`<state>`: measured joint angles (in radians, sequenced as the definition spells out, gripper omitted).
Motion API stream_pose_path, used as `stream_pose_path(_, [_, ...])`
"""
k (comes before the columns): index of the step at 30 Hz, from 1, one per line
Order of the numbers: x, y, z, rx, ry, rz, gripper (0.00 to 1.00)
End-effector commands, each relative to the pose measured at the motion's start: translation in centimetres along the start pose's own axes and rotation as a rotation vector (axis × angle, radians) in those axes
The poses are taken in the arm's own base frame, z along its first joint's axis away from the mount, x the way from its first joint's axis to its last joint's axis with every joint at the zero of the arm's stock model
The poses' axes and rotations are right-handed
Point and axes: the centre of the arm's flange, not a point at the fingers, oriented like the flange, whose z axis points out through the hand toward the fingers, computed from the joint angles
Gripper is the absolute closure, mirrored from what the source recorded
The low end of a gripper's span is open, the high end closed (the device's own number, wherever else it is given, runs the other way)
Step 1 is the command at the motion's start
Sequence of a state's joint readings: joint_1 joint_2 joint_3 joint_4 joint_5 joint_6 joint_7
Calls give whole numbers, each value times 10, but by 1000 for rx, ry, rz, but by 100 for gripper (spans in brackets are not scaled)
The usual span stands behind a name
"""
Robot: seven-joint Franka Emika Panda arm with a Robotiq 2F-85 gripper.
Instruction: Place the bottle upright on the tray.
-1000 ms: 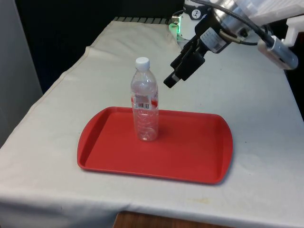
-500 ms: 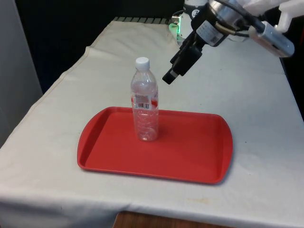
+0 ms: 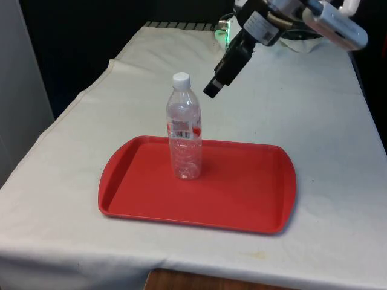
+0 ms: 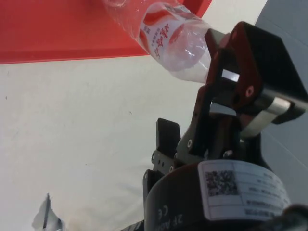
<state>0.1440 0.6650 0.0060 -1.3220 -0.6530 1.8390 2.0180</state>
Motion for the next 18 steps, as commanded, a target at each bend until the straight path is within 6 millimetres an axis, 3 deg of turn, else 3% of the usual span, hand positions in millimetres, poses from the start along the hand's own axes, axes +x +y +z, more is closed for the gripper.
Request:
stream_pose_path(1, [5,-1,-2,-2,-22,1,0])
stream_pose_path(18, [30,-6,-16,-8,-78,8,0])
